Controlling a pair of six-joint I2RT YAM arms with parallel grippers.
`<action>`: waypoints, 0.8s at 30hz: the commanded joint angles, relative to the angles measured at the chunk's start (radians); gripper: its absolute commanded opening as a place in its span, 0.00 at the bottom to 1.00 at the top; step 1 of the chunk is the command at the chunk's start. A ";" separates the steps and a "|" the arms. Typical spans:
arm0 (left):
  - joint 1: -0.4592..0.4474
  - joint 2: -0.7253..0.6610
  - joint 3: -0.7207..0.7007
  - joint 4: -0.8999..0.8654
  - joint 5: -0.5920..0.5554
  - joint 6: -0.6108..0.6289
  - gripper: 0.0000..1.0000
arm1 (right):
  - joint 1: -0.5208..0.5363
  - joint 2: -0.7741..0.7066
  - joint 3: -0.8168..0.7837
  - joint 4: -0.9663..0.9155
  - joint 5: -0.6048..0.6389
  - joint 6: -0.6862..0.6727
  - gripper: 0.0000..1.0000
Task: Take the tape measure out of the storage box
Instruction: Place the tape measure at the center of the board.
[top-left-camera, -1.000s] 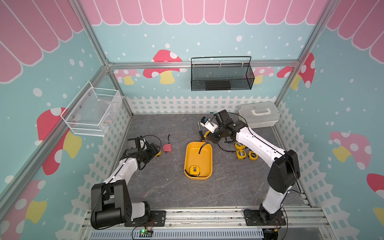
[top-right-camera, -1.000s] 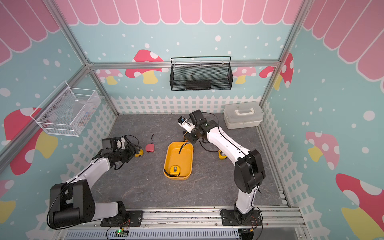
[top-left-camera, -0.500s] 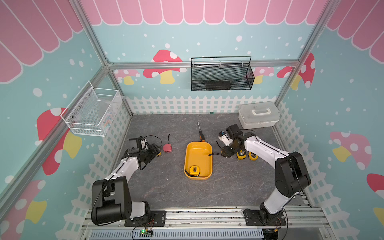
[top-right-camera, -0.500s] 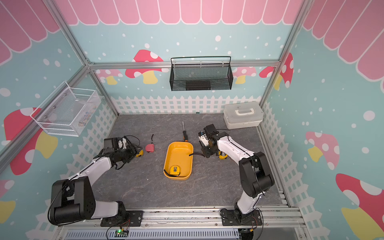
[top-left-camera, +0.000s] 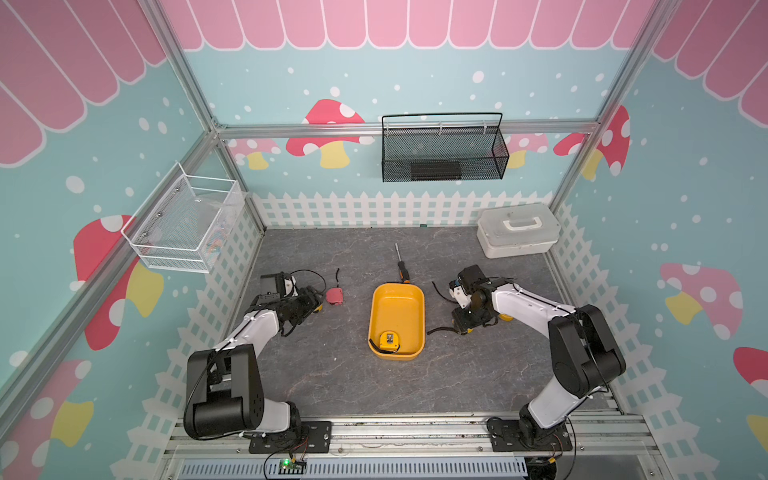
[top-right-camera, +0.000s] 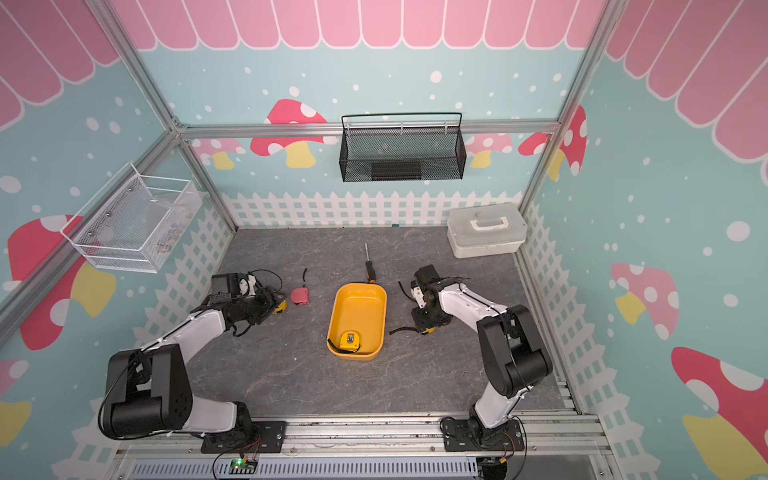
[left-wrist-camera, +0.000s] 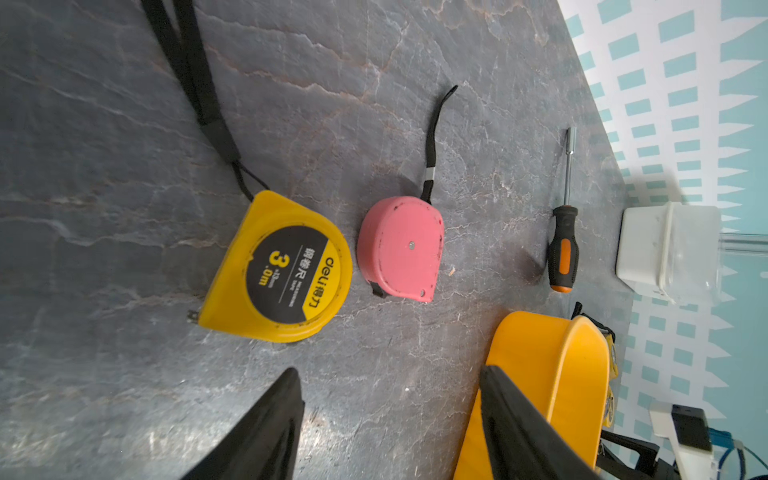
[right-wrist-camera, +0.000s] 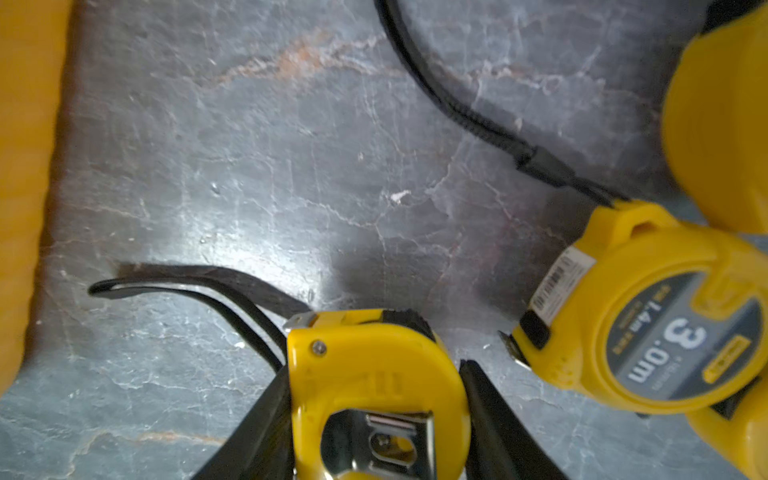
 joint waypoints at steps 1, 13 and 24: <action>-0.012 0.023 0.044 0.011 0.017 -0.001 0.69 | -0.018 -0.043 -0.032 -0.012 0.019 0.046 0.44; -0.076 0.099 0.130 0.012 0.016 -0.003 0.69 | -0.138 -0.055 -0.064 -0.062 0.031 0.043 0.44; -0.171 0.090 0.170 -0.065 -0.036 0.061 0.69 | -0.187 0.031 -0.032 -0.098 0.020 -0.016 0.48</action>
